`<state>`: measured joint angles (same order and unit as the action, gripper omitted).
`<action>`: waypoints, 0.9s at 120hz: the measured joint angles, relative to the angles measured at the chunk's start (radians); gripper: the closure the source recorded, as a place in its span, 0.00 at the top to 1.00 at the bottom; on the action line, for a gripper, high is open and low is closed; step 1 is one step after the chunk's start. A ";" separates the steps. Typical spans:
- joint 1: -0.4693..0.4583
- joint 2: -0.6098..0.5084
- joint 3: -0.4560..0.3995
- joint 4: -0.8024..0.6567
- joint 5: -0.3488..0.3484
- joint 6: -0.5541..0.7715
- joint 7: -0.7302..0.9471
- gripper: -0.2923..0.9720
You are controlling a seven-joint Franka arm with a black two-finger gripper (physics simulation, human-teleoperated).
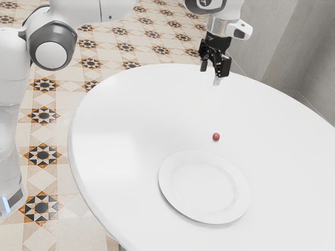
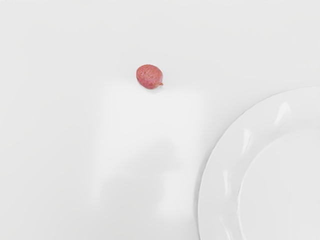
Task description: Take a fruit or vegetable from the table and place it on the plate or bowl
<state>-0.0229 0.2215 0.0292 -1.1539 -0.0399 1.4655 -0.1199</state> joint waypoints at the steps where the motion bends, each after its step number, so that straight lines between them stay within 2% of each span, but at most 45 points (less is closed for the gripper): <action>1: 0.000 0.000 0.000 0.000 0.000 0.001 0.000 0.77; 65: -0.003 0.010 0.000 0.004 0.001 0.020 0.000 0.77; 108: 0.023 0.164 0.005 0.003 0.032 0.146 -0.009 0.77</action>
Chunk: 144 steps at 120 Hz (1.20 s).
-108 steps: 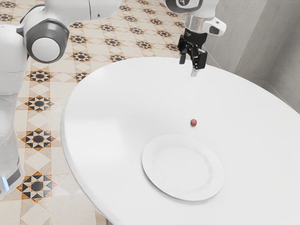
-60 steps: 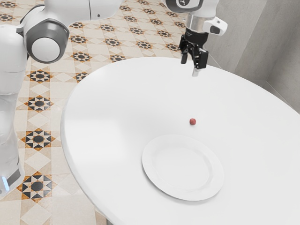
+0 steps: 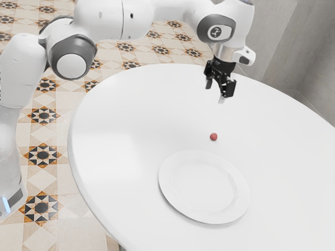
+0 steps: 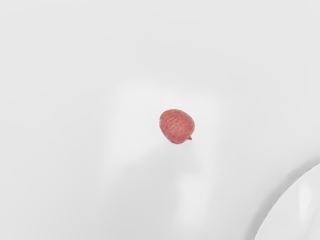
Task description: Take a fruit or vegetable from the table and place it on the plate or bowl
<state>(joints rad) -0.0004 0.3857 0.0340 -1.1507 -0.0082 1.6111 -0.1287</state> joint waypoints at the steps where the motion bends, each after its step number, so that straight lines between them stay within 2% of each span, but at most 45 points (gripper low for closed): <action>1: 0.000 0.002 0.000 0.000 0.000 0.003 0.000 0.77; 41: -0.001 0.104 -0.008 0.000 -0.014 0.088 0.003 0.77; 93: -0.001 0.152 -0.008 -0.004 -0.025 0.124 0.006 0.76; 144: -0.005 0.152 -0.008 -0.082 -0.026 0.122 0.011 0.76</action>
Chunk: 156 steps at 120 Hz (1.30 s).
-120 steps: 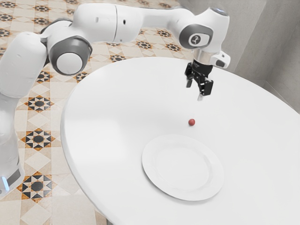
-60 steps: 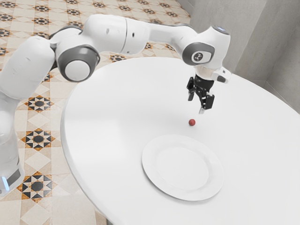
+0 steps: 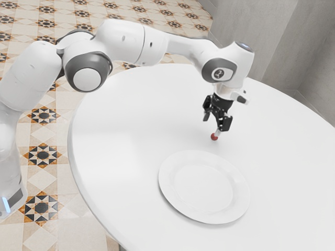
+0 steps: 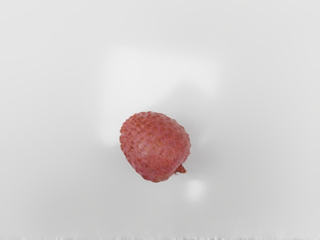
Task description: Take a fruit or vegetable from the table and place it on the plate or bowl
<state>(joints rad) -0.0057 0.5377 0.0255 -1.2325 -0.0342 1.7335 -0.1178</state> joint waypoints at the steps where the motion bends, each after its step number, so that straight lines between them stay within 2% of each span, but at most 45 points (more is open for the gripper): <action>1: 0.000 0.000 0.000 -0.001 0.000 0.000 0.000 0.76; 72: 0.004 0.002 -0.006 -0.010 -0.009 0.009 0.008 0.76; 156: 0.003 0.054 -0.033 0.003 -0.007 0.083 0.023 0.75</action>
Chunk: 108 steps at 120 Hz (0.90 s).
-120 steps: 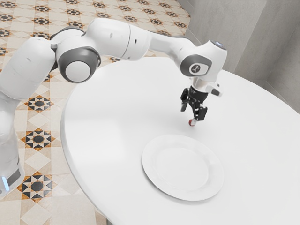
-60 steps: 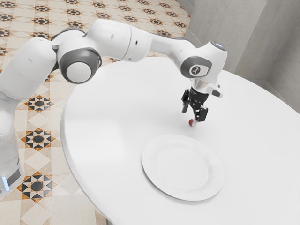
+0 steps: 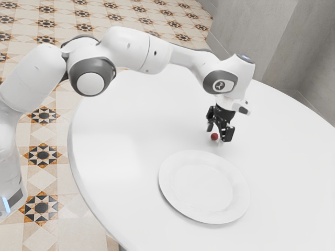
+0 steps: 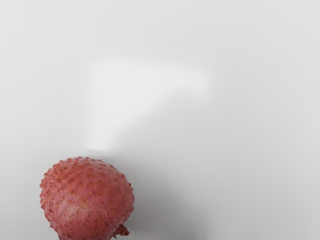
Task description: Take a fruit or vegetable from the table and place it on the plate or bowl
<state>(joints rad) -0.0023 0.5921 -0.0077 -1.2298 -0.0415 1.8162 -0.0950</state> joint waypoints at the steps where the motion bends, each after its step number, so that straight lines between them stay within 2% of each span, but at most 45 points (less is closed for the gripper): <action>1: 0.000 0.001 0.000 0.000 0.000 0.000 0.000 0.75; 80: 0.017 0.015 0.000 0.003 -0.001 0.028 0.019 0.72; 108: 0.019 0.022 0.002 0.003 -0.002 0.044 0.027 0.65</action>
<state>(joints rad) 0.0164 0.6146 -0.0062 -1.2266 -0.0433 1.8605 -0.0683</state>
